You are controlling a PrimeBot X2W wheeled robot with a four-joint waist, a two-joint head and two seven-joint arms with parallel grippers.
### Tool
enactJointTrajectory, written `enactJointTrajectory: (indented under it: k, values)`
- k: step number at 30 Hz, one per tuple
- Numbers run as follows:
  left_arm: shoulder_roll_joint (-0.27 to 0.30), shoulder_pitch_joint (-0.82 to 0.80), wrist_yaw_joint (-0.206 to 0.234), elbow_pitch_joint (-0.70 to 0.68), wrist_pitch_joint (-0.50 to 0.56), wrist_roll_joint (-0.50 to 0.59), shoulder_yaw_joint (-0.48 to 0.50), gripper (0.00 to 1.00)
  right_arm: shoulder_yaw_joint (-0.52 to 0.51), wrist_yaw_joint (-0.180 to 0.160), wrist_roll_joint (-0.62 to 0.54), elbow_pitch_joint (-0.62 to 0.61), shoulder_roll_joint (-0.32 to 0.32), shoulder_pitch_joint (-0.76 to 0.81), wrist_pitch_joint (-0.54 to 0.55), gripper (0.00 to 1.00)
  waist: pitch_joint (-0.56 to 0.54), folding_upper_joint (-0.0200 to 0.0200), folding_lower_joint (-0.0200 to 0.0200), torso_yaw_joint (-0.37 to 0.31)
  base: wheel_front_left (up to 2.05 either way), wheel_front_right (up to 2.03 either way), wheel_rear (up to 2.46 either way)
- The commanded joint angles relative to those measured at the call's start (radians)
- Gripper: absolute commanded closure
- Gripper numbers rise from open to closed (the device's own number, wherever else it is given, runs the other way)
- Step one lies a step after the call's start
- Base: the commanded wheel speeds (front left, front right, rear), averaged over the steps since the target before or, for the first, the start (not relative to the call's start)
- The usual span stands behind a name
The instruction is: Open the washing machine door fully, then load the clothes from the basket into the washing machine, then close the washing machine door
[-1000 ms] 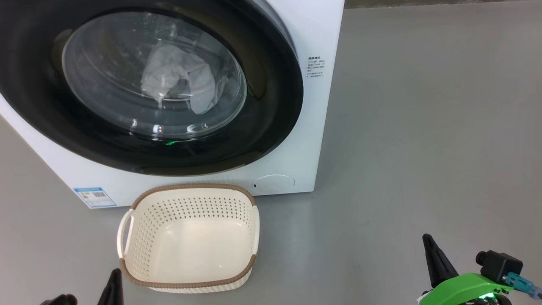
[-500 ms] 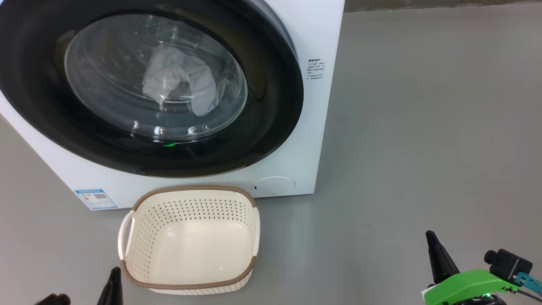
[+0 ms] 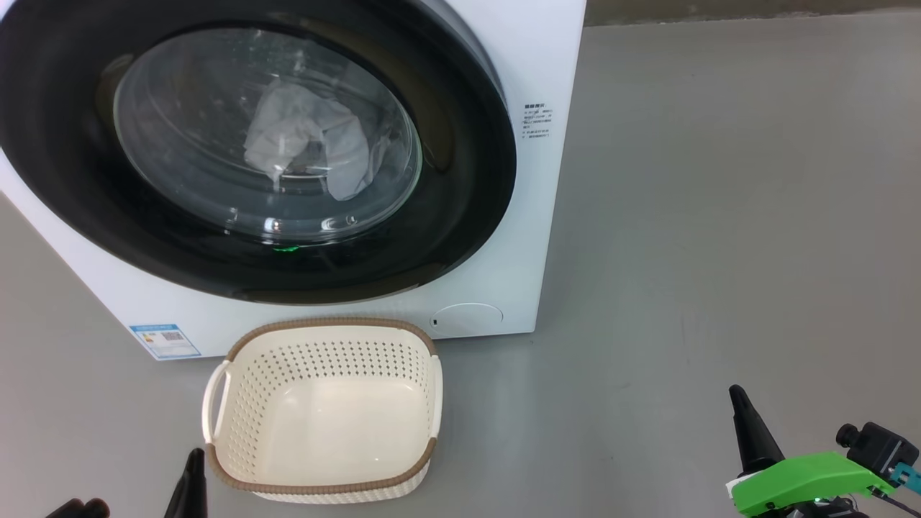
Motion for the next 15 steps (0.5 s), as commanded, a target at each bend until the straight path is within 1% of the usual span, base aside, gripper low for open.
enactJointTrajectory:
  k: [1,15]
  values:
    - [0.012,-0.043,-0.001,-0.03,0.005,-0.028,0.024,1.0,0.006,-0.003,0.031,-0.031,-0.006,-0.013,0.005,1.0,-0.001,0.0,-0.0001,0.0,0.0,0.0,0.0]
    - [0.003,-0.056,-0.002,-0.042,0.046,-0.163,0.041,1.0,-0.004,-0.003,0.175,-0.058,-0.001,-0.012,0.047,1.0,-0.009,0.0,-0.0001,0.002,0.0,0.0,0.0]
